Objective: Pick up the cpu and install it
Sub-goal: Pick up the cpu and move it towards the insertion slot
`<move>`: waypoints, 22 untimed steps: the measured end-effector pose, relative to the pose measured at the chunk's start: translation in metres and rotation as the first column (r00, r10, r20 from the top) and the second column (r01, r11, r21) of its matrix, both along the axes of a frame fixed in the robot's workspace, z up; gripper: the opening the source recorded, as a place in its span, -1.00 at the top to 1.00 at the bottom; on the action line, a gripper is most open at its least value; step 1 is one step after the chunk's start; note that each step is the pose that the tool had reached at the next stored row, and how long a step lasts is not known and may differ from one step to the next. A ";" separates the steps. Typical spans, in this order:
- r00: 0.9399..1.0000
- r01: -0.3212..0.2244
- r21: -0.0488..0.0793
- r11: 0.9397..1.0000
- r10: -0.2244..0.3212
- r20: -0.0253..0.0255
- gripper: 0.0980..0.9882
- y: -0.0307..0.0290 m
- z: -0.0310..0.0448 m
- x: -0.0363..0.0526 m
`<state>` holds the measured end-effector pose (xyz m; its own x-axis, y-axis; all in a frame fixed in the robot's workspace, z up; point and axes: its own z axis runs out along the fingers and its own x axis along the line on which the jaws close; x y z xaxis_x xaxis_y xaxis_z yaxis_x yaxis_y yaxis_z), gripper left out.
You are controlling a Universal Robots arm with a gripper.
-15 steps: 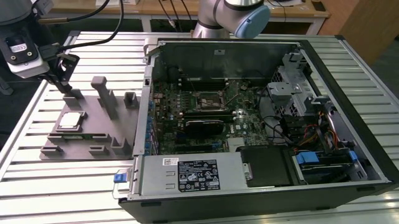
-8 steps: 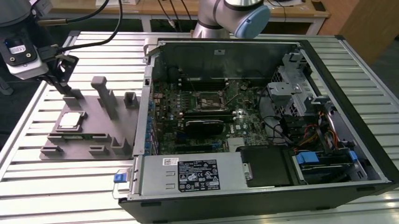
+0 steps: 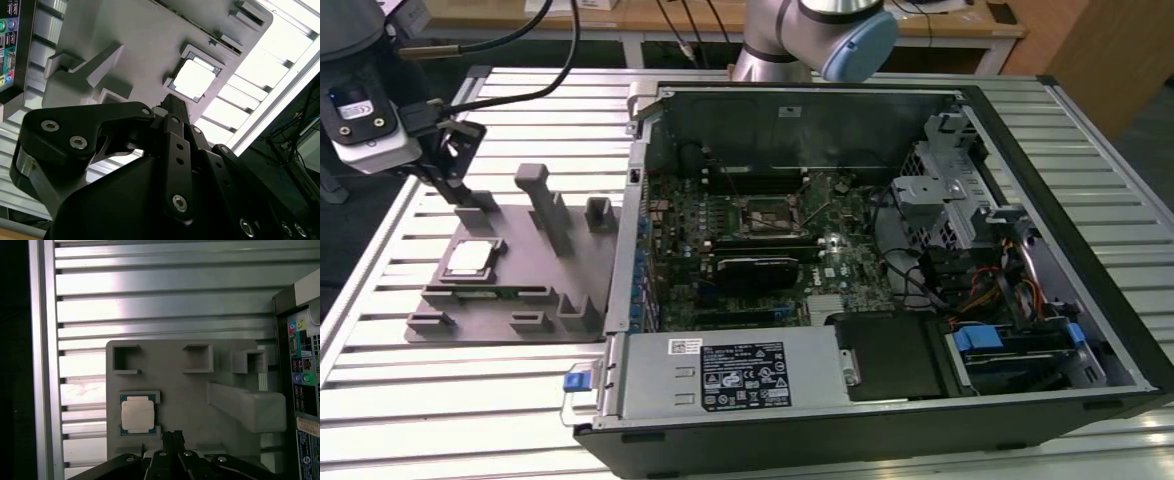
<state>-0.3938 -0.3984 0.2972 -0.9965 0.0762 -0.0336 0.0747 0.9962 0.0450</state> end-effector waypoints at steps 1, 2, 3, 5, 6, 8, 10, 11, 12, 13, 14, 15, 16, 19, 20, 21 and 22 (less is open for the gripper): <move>1.000 0.000 0.000 1.000 0.000 0.000 0.98 0.0000 -0.0004 -0.0005; 1.000 0.000 0.000 1.000 0.000 0.000 0.98 0.0000 -0.0008 -0.0010; 1.000 0.000 0.000 1.000 0.000 0.000 0.98 0.0000 -0.0013 -0.0015; 1.000 0.000 0.000 1.000 0.000 0.000 0.98 0.0000 -0.0023 -0.0024; 1.000 0.000 0.000 1.000 0.000 0.000 0.98 0.0000 -0.0031 -0.0029; 1.000 0.000 0.000 1.000 0.000 0.000 0.98 0.0000 -0.0048 -0.0041; 1.000 0.000 0.000 1.000 0.000 0.000 0.98 0.0000 -0.0069 -0.0059; 1.000 0.000 0.000 1.000 0.000 0.000 0.98 0.0000 -0.0079 -0.0070; 1.000 0.000 0.000 1.000 0.000 0.000 0.98 0.0000 -0.0092 -0.0080; 1.000 0.000 0.000 1.000 0.000 0.000 0.98 0.0000 -0.0106 -0.0088; 1.000 0.000 0.000 1.000 0.000 0.000 0.98 0.0000 -0.0121 -0.0096; 1.000 0.000 0.000 1.000 0.000 0.000 0.98 0.0000 -0.0136 -0.0103; 1.000 0.000 0.000 1.000 0.000 0.000 0.98 0.0000 -0.0151 -0.0110; 1.000 0.000 0.000 1.000 0.000 0.000 0.98 -0.0001 -0.0192 -0.0127; 1.000 0.000 0.000 1.000 0.000 0.000 0.98 -0.0001 -0.0204 -0.0133; 1.000 0.000 0.000 1.000 0.000 0.000 0.98 -0.0003 -0.0217 -0.0138; 1.000 0.000 0.000 1.000 0.000 0.000 0.98 -0.0005 -0.0228 -0.0143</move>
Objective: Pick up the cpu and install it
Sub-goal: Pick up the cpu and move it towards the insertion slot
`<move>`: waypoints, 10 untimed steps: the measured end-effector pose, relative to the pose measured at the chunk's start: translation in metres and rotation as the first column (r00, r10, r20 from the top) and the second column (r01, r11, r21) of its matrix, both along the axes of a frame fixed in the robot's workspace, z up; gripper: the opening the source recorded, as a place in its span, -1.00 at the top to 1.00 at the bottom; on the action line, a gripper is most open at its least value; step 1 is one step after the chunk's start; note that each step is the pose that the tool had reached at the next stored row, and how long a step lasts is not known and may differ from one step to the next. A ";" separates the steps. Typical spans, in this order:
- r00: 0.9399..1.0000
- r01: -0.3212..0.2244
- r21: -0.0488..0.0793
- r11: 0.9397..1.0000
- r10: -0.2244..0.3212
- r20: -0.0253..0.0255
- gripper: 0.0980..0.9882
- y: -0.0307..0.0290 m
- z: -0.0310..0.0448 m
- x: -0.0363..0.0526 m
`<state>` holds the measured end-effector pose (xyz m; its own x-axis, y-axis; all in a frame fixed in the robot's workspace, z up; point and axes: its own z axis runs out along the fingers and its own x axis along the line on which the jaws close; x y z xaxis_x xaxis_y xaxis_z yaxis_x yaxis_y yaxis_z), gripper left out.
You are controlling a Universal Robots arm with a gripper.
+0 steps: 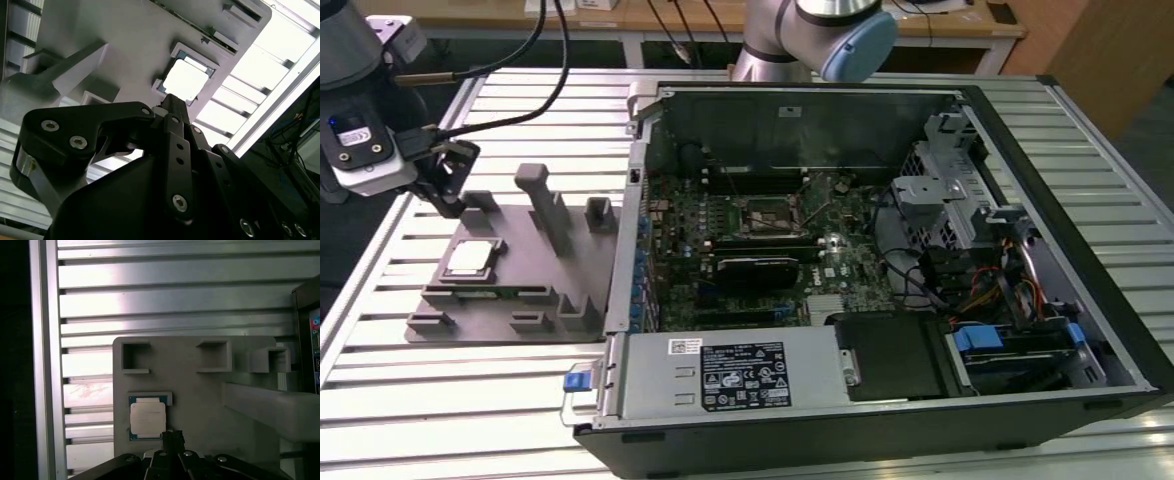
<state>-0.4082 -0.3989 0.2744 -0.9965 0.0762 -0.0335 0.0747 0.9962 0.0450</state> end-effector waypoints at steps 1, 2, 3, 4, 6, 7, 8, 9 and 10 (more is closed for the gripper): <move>1.000 0.000 0.000 1.000 0.000 0.000 0.98 -0.0003 -0.0012 -0.0004; 1.000 0.000 0.000 1.000 0.000 0.000 0.98 -0.0005 -0.0025 -0.0009; 1.000 0.000 0.000 1.000 0.000 0.000 0.98 -0.0007 -0.0036 -0.0012; 1.000 0.000 0.000 1.000 0.000 0.000 0.98 -0.0009 -0.0045 -0.0016; 1.000 0.000 0.000 1.000 0.000 0.000 0.98 -0.0012 -0.0063 -0.0023; 1.000 0.000 0.000 1.000 0.000 0.000 0.98 -0.0013 -0.0072 -0.0027; 1.000 0.000 0.000 1.000 0.000 0.000 0.98 -0.0013 -0.0082 -0.0031; 1.000 0.000 0.000 1.000 0.000 0.000 0.98 -0.0013 -0.0093 -0.0035; 1.000 0.000 0.000 1.000 0.000 0.000 0.98 -0.0014 -0.0101 -0.0038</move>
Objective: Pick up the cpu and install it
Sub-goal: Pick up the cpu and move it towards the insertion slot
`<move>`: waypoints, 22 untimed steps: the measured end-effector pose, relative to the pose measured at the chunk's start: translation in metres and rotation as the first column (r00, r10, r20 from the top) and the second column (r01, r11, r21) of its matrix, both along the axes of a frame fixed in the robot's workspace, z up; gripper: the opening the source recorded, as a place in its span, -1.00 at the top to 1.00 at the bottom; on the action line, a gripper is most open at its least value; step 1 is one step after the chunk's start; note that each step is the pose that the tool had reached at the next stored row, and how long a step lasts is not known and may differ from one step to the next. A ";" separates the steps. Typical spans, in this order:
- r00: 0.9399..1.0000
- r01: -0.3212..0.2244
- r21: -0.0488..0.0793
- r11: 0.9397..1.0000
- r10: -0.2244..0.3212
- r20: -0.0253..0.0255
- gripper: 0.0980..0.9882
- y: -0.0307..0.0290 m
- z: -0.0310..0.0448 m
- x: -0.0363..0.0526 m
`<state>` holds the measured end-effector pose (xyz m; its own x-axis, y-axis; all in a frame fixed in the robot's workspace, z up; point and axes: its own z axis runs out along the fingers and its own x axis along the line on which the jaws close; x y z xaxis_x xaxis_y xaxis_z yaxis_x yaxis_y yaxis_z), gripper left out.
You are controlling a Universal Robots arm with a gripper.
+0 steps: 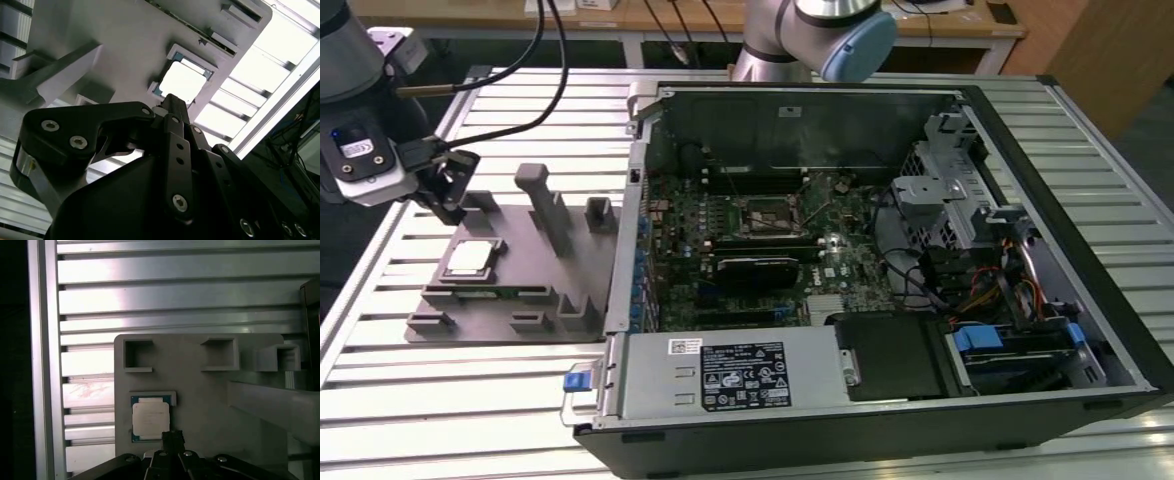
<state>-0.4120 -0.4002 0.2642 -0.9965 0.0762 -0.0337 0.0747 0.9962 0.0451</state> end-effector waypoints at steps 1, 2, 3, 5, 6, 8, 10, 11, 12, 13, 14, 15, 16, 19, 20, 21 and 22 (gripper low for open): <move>1.000 0.000 0.000 1.000 0.000 0.000 0.98 0.0000 -0.0010 -0.0003; 1.000 0.000 0.000 1.000 0.000 0.000 0.98 -0.0001 -0.0019 -0.0007; 1.000 0.000 0.000 1.000 0.000 0.000 0.98 -0.0001 -0.0028 -0.0011; 1.000 0.000 0.000 1.000 0.000 0.000 0.98 -0.0002 -0.0050 -0.0018; 1.000 0.000 0.000 1.000 0.000 0.000 0.98 -0.0004 -0.0061 -0.0021; 1.000 0.000 0.000 1.000 0.000 0.000 0.98 -0.0009 -0.0083 -0.0028; 1.000 0.000 0.000 1.000 0.000 0.000 0.98 -0.0015 -0.0107 -0.0034; 1.000 0.000 0.000 1.000 0.000 0.000 0.98 -0.0019 -0.0119 -0.0035; 1.000 0.000 0.000 1.000 0.000 0.000 0.98 -0.0022 -0.0131 -0.0038; 1.000 0.000 0.000 1.000 0.000 0.000 0.98 -0.0025 -0.0143 -0.0040; 1.000 0.000 0.000 1.000 0.000 0.000 0.98 -0.0027 -0.0154 -0.0042; 1.000 0.000 0.000 1.000 0.000 0.000 0.98 -0.0029 -0.0163 -0.0044; 1.000 0.000 0.000 1.000 0.000 0.000 0.98 -0.0030 -0.0172 -0.0045; 1.000 0.000 0.000 1.000 0.000 0.000 0.98 -0.0032 -0.0197 -0.0049; 1.000 0.000 0.000 1.000 0.000 0.000 0.98 -0.0033 -0.0204 -0.0050; 1.000 0.000 0.000 1.000 0.000 0.000 0.98 -0.0033 -0.0211 -0.0050; 1.000 0.000 0.000 1.000 0.000 0.000 0.98 -0.0034 -0.0218 -0.0051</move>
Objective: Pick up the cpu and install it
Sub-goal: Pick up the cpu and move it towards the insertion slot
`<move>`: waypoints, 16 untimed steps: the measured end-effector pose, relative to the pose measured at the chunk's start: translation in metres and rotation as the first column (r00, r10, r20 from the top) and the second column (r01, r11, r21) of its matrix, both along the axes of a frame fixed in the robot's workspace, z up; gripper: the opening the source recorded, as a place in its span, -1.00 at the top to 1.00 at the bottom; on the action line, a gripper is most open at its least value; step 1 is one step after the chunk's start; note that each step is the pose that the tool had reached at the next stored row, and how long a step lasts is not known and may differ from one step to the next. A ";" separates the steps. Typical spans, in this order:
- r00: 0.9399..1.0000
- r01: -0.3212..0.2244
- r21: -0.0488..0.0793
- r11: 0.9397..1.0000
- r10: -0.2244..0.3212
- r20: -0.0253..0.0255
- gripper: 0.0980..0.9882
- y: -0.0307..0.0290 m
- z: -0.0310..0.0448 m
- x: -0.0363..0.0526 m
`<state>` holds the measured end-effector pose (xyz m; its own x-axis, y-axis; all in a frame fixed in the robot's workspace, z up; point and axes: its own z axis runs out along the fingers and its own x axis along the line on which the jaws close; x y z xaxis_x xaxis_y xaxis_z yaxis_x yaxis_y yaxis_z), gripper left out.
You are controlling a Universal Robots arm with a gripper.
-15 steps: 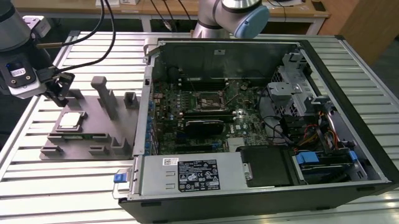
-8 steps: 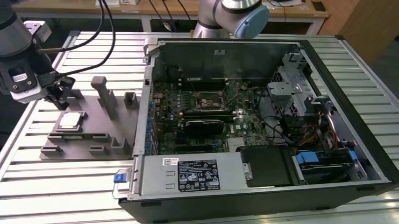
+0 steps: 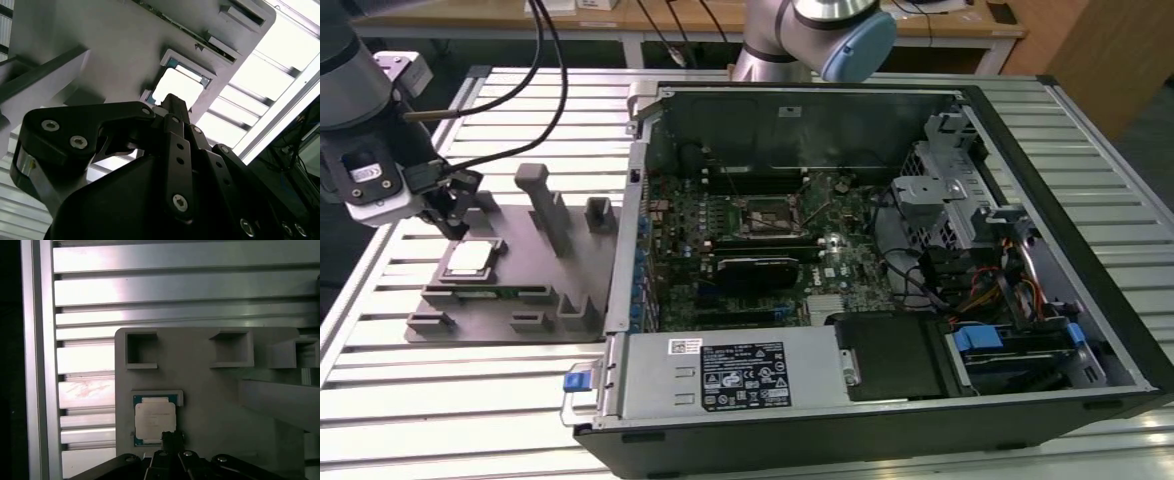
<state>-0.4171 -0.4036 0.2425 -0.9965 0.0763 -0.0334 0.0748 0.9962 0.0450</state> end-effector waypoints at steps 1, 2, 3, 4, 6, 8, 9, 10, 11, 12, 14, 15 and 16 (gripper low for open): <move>1.000 0.000 0.000 1.000 0.000 0.000 0.98 -0.0001 -0.0006 0.0000; 1.000 0.000 0.000 1.000 0.000 0.000 0.98 -0.0001 -0.0014 0.0000; 1.000 0.000 0.000 1.000 0.000 0.000 0.98 -0.0002 -0.0022 0.0000; 1.000 0.000 0.000 1.000 0.000 0.000 0.98 -0.0003 -0.0031 0.0000; 1.000 0.000 0.000 1.000 0.000 0.000 0.98 -0.0004 -0.0051 0.0000; 1.000 0.000 0.000 1.000 0.000 -0.001 0.98 -0.0005 -0.0069 -0.0001; 1.000 0.000 0.000 1.000 0.000 0.000 0.98 -0.0005 -0.0078 -0.0001; 1.000 0.000 0.000 1.000 0.000 -0.001 0.98 -0.0005 -0.0086 -0.0001; 1.000 0.000 0.000 1.000 0.000 -0.001 0.98 -0.0005 -0.0094 -0.0001; 1.000 0.000 0.000 1.000 0.000 -0.001 0.98 -0.0006 -0.0103 -0.0001; 1.000 0.000 0.000 1.000 0.000 -0.001 0.98 -0.0007 -0.0119 -0.0004; 1.000 0.000 0.000 1.000 0.000 -0.001 0.98 -0.0007 -0.0128 -0.0007; 1.000 0.000 0.000 1.000 0.000 -0.001 0.98 -0.0007 -0.0136 -0.0010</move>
